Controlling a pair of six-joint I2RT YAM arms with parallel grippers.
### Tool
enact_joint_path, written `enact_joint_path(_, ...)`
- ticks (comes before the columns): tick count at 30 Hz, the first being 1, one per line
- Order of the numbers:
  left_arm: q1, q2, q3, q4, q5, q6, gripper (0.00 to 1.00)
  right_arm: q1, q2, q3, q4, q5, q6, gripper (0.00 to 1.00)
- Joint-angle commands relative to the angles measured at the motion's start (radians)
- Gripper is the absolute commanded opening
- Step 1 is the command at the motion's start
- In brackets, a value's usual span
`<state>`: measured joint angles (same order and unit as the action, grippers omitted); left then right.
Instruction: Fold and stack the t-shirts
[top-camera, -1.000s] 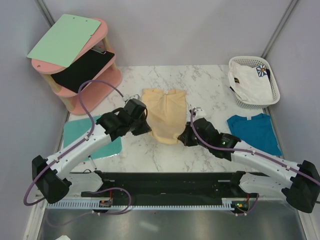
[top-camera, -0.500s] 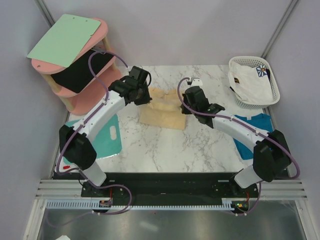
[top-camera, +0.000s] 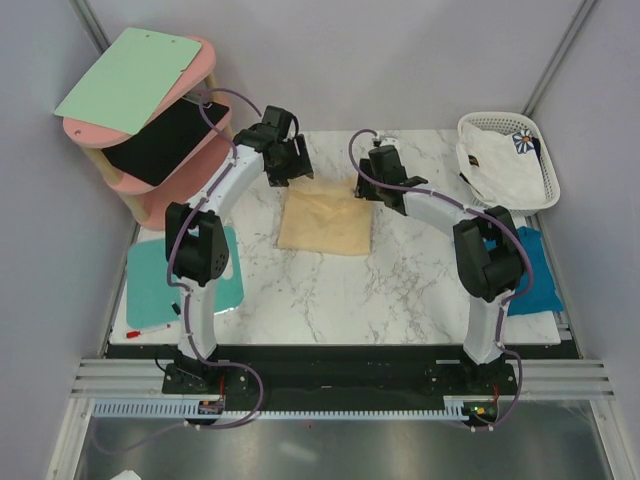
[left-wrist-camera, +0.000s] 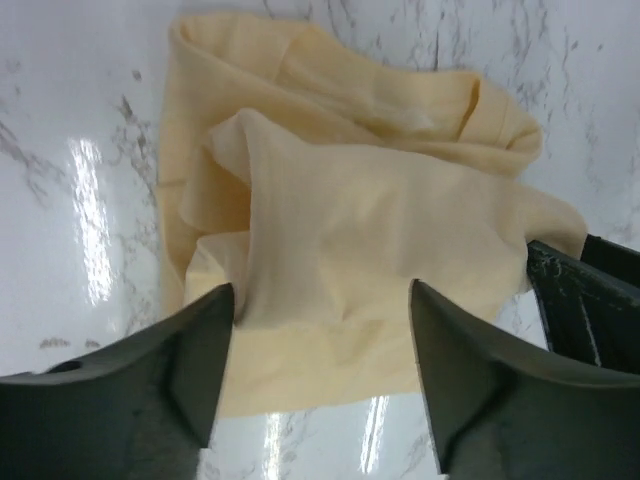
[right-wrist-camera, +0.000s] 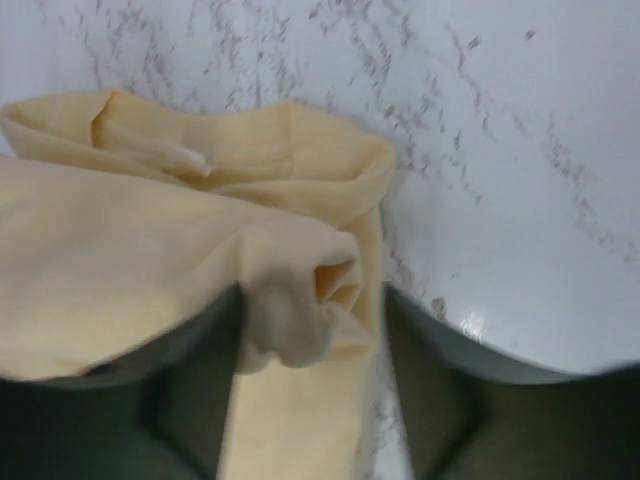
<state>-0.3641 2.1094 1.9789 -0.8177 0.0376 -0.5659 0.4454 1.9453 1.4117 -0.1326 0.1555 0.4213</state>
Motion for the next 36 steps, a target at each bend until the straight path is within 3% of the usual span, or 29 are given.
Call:
enact_joint_path(1, 0.034, 0.038, 0.139, 0.015, 0.041, 0.05, 0.89, -0.033, 0.003, 0.034, 0.173, 0.053, 0.01, 0.84)
enact_joint_path(2, 0.034, 0.032, 0.136, 0.014, 0.022, 0.063, 0.91, -0.034, -0.009, 0.017, 0.203, 0.053, 0.01, 0.94)
enact_joint_path(3, 0.034, 0.018, 0.124, 0.014, 0.019, 0.069, 0.92, -0.033, -0.034, -0.008, 0.238, 0.044, 0.007, 0.98)
enact_joint_path(11, 0.019, -0.198, -0.248, 0.147, 0.013, 0.067, 0.92, -0.033, -0.164, -0.164, 0.272, -0.031, -0.012, 0.98)
enact_joint_path(12, 0.016, -0.207, -0.303, 0.161, 0.018, 0.063, 0.92, -0.03, -0.175, -0.177, 0.268, -0.078, -0.012, 0.93)
enact_joint_path(13, 0.005, -0.215, -0.327, 0.17, 0.019, 0.058, 0.92, -0.031, -0.177, -0.18, 0.268, -0.114, -0.012, 0.81)
enact_joint_path(14, -0.001, -0.229, -0.35, 0.181, 0.015, 0.055, 0.92, -0.03, -0.174, -0.183, 0.278, -0.144, -0.012, 0.31)
enact_joint_path(15, -0.007, -0.233, -0.392, 0.198, 0.015, 0.051, 0.92, -0.028, -0.157, -0.177, 0.281, -0.158, -0.007, 0.04)
enact_joint_path(16, -0.019, -0.238, -0.413, 0.207, 0.01, 0.043, 0.92, -0.027, -0.142, -0.168, 0.275, -0.206, -0.006, 0.0)
enact_joint_path(21, -0.05, -0.235, -0.482, 0.245, 0.01, 0.026, 0.92, -0.028, 0.026, -0.039, 0.222, -0.238, 0.002, 0.0)
enact_joint_path(31, -0.055, -0.215, -0.528, 0.246, -0.013, 0.018, 0.92, -0.034, 0.296, 0.197, 0.142, -0.065, 0.004, 0.0)
enact_joint_path(36, -0.055, -0.25, -0.558, 0.247, -0.027, 0.02, 0.92, -0.037, 0.331, 0.233, 0.149, -0.152, -0.033, 0.0)
